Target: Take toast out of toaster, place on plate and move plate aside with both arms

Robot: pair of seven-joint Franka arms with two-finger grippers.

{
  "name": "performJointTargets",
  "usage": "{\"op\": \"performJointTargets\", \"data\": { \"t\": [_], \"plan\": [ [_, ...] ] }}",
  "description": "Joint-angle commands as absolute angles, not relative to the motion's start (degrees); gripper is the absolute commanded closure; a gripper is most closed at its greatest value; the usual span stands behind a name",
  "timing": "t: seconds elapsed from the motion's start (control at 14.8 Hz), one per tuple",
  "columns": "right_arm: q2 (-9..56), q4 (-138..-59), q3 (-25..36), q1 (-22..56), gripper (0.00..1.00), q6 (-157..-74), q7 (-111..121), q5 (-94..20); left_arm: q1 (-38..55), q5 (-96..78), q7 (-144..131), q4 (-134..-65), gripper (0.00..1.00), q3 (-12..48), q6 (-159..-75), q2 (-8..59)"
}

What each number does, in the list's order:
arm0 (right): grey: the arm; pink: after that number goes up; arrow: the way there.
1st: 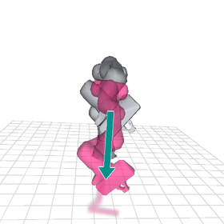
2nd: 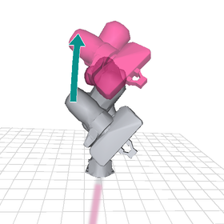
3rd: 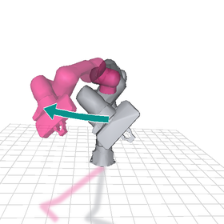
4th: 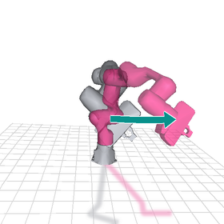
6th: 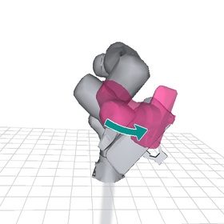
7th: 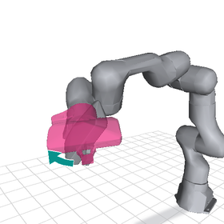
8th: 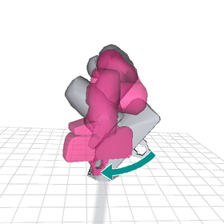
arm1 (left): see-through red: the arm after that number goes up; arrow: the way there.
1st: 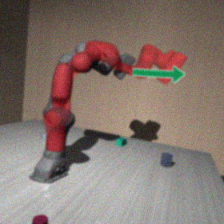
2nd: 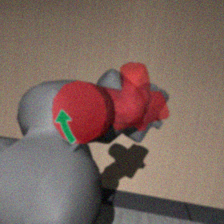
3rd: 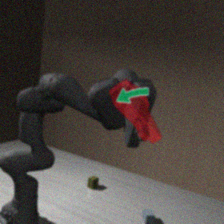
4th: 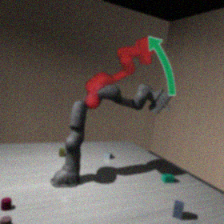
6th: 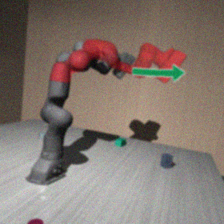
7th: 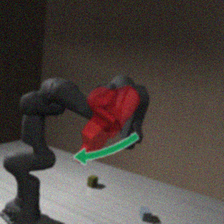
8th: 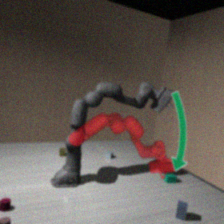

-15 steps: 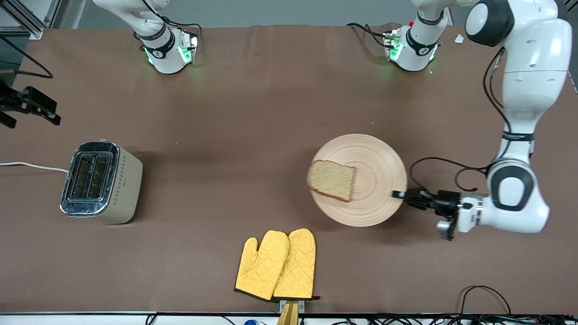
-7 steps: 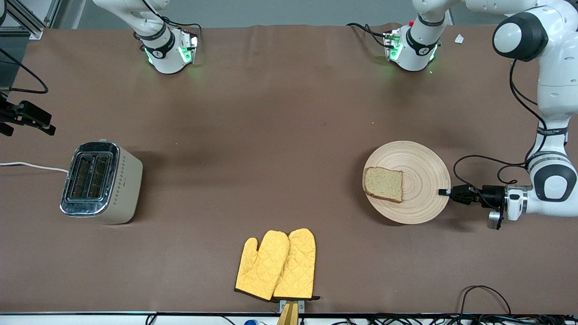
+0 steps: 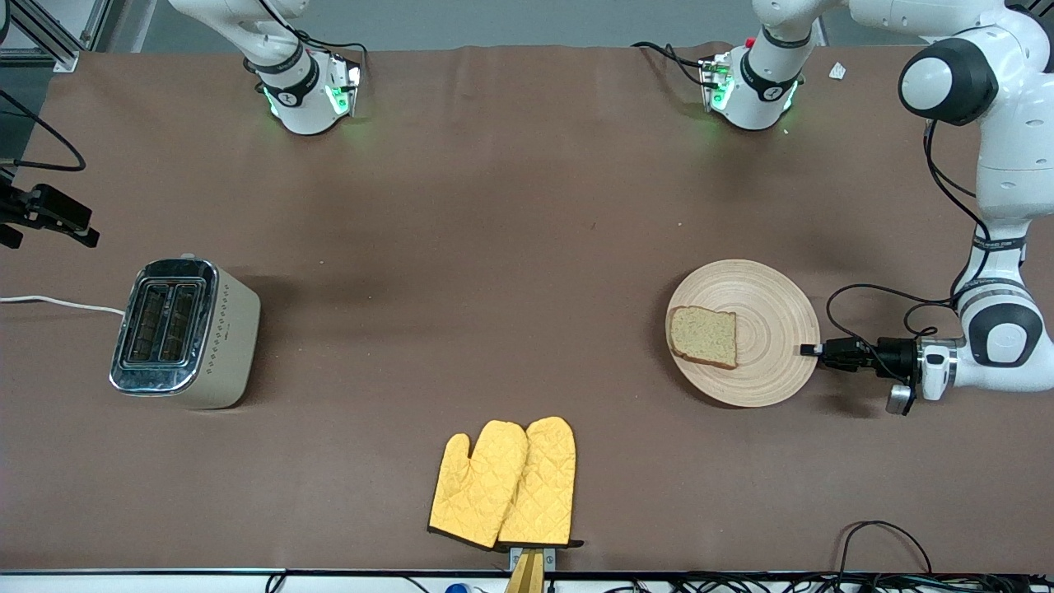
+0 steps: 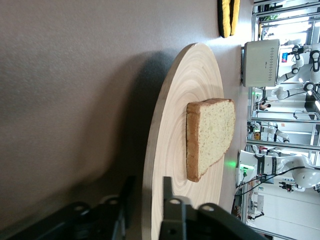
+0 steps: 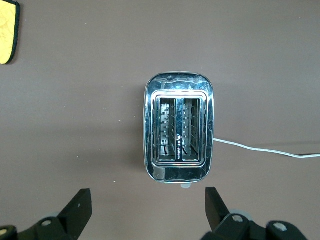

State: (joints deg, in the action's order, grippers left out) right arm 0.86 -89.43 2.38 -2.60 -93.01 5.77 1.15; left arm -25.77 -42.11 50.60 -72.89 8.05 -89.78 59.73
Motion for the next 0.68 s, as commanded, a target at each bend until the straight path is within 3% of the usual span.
{"op": "performJointTargets", "data": {
  "t": [0.0,0.2,0.61],
  "plan": [
    [0.35,-90.09,2.81,-1.85,0.0,-93.25,5.45,0.88,-24.53,-39.31,50.01,-69.63,0.0,6.6,-88.59,58.54],
    [0.35,-89.91,2.81,-1.14,0.0,-93.25,5.19,0.88,-20.5,-31.4,48.0,-64.61,0.0,6.59,-89.03,54.34],
    [0.35,-89.91,2.81,-1.32,0.0,-93.16,5.45,0.88,-6.71,-14.0,30.19,-64.16,0.0,6.33,-92.46,37.56]
  ]
}}
